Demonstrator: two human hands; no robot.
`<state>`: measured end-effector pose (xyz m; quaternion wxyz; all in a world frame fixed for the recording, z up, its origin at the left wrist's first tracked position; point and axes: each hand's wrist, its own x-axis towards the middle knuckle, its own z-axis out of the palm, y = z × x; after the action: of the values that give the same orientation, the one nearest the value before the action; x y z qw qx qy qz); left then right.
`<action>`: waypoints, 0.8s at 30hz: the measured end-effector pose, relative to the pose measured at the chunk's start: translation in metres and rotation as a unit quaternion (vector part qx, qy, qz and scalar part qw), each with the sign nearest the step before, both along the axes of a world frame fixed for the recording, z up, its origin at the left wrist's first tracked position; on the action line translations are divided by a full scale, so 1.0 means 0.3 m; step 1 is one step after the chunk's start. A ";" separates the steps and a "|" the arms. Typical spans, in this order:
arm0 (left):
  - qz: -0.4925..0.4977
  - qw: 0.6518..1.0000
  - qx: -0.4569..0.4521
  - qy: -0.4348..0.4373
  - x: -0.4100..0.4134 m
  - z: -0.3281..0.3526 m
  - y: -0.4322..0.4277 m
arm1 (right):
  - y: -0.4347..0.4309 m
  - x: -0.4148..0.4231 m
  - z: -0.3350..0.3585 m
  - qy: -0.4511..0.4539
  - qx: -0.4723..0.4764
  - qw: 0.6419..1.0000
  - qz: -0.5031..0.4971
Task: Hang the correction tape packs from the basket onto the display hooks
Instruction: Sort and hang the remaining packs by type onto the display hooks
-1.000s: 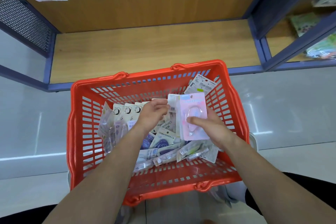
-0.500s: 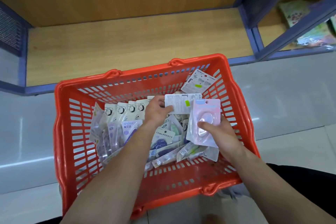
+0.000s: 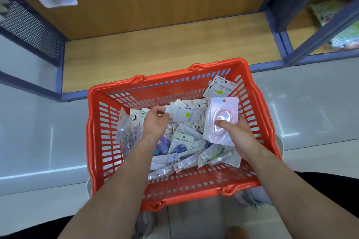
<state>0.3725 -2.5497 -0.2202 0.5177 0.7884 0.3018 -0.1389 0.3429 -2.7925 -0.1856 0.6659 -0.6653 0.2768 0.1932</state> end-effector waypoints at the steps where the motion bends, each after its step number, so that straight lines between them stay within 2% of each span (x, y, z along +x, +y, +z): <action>1: 0.015 1.000 0.001 -0.005 -0.012 0.018 0.018 | 0.013 0.005 0.005 -0.002 0.006 1.000 0.005; 8: 0.013 0.998 -0.006 -0.065 -0.084 0.145 0.111 | 0.133 0.077 0.055 -0.018 0.030 0.997 0.072; 14: 0.063 0.996 -0.046 -0.047 -0.111 0.144 0.109 | 0.217 0.102 0.057 0.010 0.067 0.981 0.184; 18: 0.039 0.988 -0.150 0.017 -0.118 0.126 0.090 | 0.261 0.079 0.010 0.013 0.052 0.979 0.198; 24: -0.016 0.951 -0.306 0.044 -0.103 0.093 0.077 | 0.233 0.094 -0.063 0.032 0.042 0.987 0.151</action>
<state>0.3418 -2.5266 -0.1922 0.7180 0.5903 0.2549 -0.2668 0.3713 -2.7225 -0.2043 0.6475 -0.6641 0.1861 0.3241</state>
